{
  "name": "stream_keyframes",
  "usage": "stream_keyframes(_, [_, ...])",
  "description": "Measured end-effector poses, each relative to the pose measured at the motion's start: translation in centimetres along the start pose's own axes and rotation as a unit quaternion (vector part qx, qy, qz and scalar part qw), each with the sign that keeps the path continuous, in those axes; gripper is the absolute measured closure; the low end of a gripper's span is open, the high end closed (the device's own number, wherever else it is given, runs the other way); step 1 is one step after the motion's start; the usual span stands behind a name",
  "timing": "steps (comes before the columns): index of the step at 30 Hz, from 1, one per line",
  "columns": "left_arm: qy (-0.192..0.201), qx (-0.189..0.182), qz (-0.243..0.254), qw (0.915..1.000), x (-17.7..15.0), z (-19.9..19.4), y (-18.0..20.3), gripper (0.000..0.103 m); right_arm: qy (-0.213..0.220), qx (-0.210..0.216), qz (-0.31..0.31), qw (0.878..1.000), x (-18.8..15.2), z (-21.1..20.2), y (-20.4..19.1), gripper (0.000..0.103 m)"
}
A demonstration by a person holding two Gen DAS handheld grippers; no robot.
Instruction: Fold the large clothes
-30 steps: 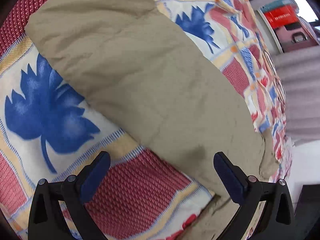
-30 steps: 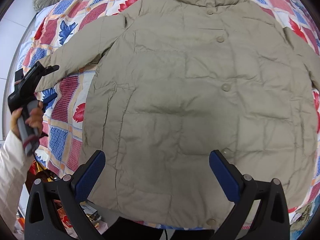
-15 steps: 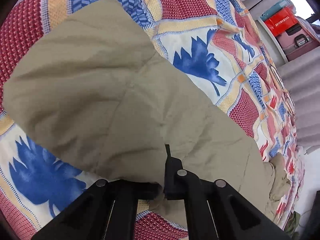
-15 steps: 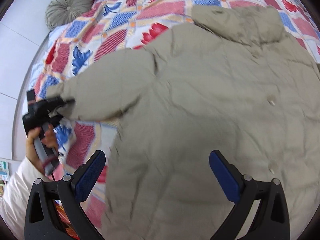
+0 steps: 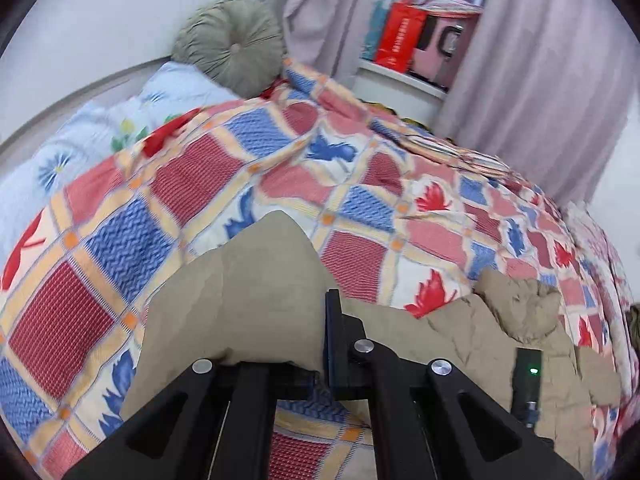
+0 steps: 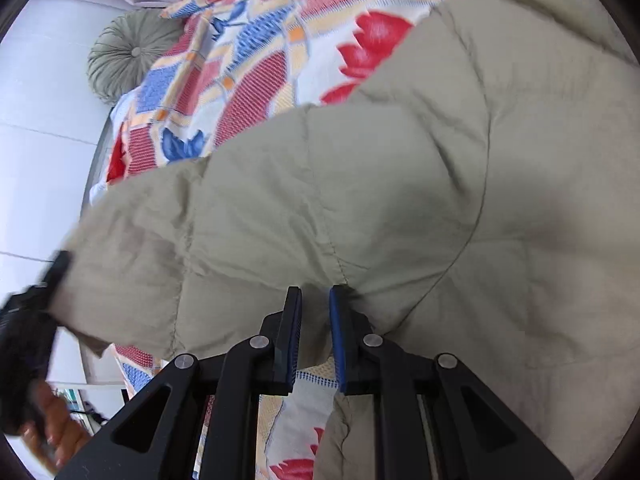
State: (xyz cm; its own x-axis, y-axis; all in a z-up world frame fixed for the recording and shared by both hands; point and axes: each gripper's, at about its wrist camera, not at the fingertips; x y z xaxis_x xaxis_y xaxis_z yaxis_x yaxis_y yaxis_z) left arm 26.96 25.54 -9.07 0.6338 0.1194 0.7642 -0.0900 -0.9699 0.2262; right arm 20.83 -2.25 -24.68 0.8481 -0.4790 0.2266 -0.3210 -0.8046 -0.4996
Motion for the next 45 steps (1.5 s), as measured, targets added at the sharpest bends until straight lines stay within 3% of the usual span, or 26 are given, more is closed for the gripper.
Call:
stream_keyframes(6, [0.010,-0.084,0.111,0.9902,-1.1,-0.2,11.5,0.098,-0.023,0.012,0.027,0.999,-0.1,-0.2,1.1,0.088])
stream_keyframes(8, [0.001,-0.121,0.134,0.9835,-1.9,0.2,15.8,0.098,-0.012,0.017,0.034,0.999,-0.3,-2.6,1.9,0.088])
stream_keyframes(11, [-0.026,-0.159,0.167,0.9728,-4.4,1.6,21.9,0.098,0.035,-0.019,0.041,0.998,-0.6,-8.3,4.9,0.088])
stream_keyframes(14, [-0.075,-0.163,0.193,0.9646,-8.6,4.5,27.0,0.098,0.077,-0.086,0.055,0.992,-1.0,-14.2,9.6,0.088])
stream_keyframes(19, [-0.184,-0.119,0.232,0.9478,-16.9,9.2,30.8,0.098,0.087,-0.144,0.076,0.983,-1.7,-19.2,15.1,0.088])
stream_keyframes(22, [-0.202,-0.092,0.252,0.9420,-19.4,9.3,30.7,0.098,0.083,-0.148,0.086,0.982,-2.0,-20.1,17.0,0.088])
stream_keyframes(26, [-0.218,-0.108,0.242,0.9392,-19.1,7.4,29.9,0.093,0.076,-0.146,0.089,0.982,-1.7,-20.0,17.7,0.087])
stream_keyframes(27, [-0.220,-0.108,0.236,0.9403,-18.8,6.9,29.5,0.073,0.076,-0.144,0.087,0.983,-2.0,-20.7,18.4,0.087])
stream_keyframes(28, [-0.213,-0.109,0.225,0.9445,-18.3,6.0,28.9,0.029,0.076,-0.144,0.082,0.983,-2.2,-20.8,18.1,0.087])
stream_keyframes(29, [-0.200,-0.103,0.214,0.9507,-17.7,5.2,28.2,0.008,0.075,-0.144,0.077,0.984,-2.1,-20.9,18.1,0.087])
stream_keyframes(30, [-0.177,-0.096,0.204,0.9581,-17.2,4.2,27.5,0.000,0.074,-0.142,0.069,0.985,-2.1,-21.1,18.0,0.087])
stream_keyframes(33, [-0.171,-0.086,0.201,0.9607,-16.3,2.5,25.7,0.000,0.070,-0.140,0.040,0.987,-3.0,-22.4,17.9,0.084])
stream_keyframes(34, [-0.163,-0.074,0.196,0.9640,-15.8,2.0,24.8,0.000,0.068,-0.142,0.027,0.987,-2.5,-22.1,17.1,0.071])
stream_keyframes(35, [-0.156,-0.064,0.189,0.9674,-15.4,1.6,23.8,0.000,0.067,-0.145,0.015,0.987,-2.5,-22.1,16.5,0.043])
stream_keyframes(37, [-0.147,-0.027,0.161,0.9757,-14.2,1.5,20.8,0.000,0.079,-0.149,-0.018,0.986,-2.4,-22.2,14.7,0.024])
stream_keyframes(39, [-0.156,0.012,0.114,0.9811,-13.1,2.8,17.0,0.000,0.092,-0.147,-0.064,0.983,-2.2,-21.9,12.3,0.024])
stream_keyframes(42, [-0.186,0.065,0.051,0.9791,-13.0,5.1,11.9,0.000,0.099,-0.150,-0.143,0.973,-1.6,-20.0,8.2,0.024])
stream_keyframes(45, [-0.200,0.103,0.055,0.9728,-14.4,7.0,10.0,0.000,0.101,-0.192,-0.261,0.940,-2.1,-16.4,3.8,0.024])
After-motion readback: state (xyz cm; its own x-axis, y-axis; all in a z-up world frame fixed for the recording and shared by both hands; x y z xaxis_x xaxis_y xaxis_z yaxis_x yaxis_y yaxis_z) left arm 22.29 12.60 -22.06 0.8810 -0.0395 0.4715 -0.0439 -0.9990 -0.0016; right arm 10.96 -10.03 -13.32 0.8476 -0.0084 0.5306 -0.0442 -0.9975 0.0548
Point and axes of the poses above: each gripper's, at about its wrist camera, not at the fingertips, and z roughly the way its jaws point, y to its right, x to its top, and after that the axes turned 8 degrees about y, right-handed
